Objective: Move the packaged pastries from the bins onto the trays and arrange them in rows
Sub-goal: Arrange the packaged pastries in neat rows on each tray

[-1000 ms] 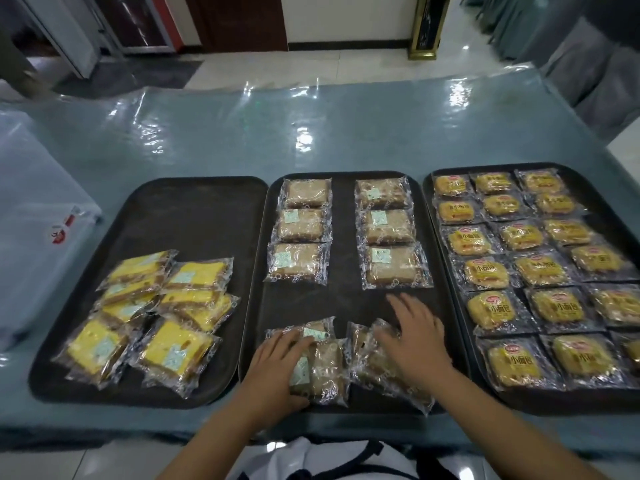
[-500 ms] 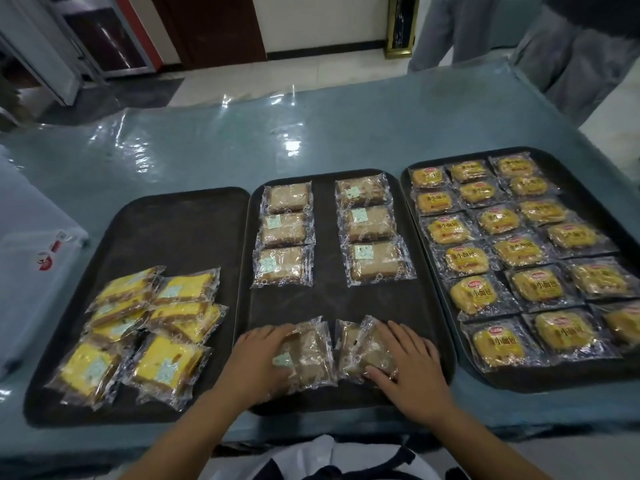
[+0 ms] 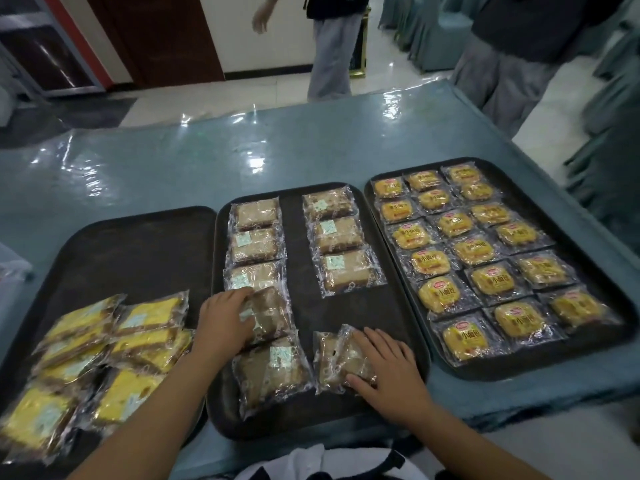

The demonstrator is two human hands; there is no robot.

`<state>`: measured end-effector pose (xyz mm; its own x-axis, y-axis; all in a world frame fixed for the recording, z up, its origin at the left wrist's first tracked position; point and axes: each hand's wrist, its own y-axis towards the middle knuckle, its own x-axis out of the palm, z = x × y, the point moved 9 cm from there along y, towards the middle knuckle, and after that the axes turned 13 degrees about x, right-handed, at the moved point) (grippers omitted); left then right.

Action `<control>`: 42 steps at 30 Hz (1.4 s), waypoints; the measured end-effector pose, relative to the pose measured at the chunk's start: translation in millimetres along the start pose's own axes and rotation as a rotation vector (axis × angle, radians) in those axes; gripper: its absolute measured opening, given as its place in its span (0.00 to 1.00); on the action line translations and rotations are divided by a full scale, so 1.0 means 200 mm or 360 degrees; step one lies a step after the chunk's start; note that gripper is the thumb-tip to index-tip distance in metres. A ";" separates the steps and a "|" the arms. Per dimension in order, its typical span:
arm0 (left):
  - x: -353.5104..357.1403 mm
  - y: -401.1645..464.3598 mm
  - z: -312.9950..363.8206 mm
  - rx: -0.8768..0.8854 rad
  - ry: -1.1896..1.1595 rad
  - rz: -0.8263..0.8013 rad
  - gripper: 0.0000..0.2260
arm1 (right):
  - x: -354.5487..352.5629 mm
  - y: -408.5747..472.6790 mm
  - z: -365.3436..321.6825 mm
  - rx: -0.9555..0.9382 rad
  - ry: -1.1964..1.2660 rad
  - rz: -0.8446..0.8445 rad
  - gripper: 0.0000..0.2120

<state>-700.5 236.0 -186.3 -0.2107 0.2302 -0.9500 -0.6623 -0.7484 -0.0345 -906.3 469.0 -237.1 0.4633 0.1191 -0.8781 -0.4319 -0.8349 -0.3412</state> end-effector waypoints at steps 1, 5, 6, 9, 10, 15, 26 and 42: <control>0.00 0.00 0.00 -0.0005 0.0007 0.0012 0.26 | 0.00 0.00 0.00 0.0006 -0.0018 -0.0006 0.37; 0.06 -0.04 0.00 -0.0016 -0.0035 -0.0139 0.29 | 0.00 0.00 0.00 0.0027 0.0008 0.0002 0.37; 0.10 -0.06 0.00 -0.0001 -0.0034 -0.0217 0.30 | 0.00 0.00 0.00 0.0028 0.0002 0.0007 0.37; 0.17 -0.09 0.00 0.0058 -0.0109 -0.0339 0.29 | 0.01 0.00 0.00 0.0026 -0.0021 0.0033 0.37; 0.18 -0.09 0.02 0.0083 -0.0133 -0.0355 0.29 | 0.01 0.00 0.00 0.0026 -0.0026 0.0043 0.36; 0.19 -0.09 0.05 0.0132 0.0000 -0.0386 0.31 | 0.01 0.00 0.00 0.0008 -0.0030 0.0063 0.37; 0.44 -0.33 0.22 -0.0104 0.0061 -0.0377 0.31 | 0.06 -0.06 -0.07 0.0123 -0.0096 0.0128 0.34; 0.31 -0.30 0.21 -0.0083 -0.0084 -0.0277 0.33 | 0.03 -0.09 -0.03 0.0001 -0.0137 0.0044 0.32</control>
<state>-704.5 322.1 -230.5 -0.1345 0.3906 -0.9107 -0.6542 -0.7253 -0.2145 -891.1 482.2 -234.3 0.3831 0.1418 -0.9127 -0.4439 -0.8383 -0.3166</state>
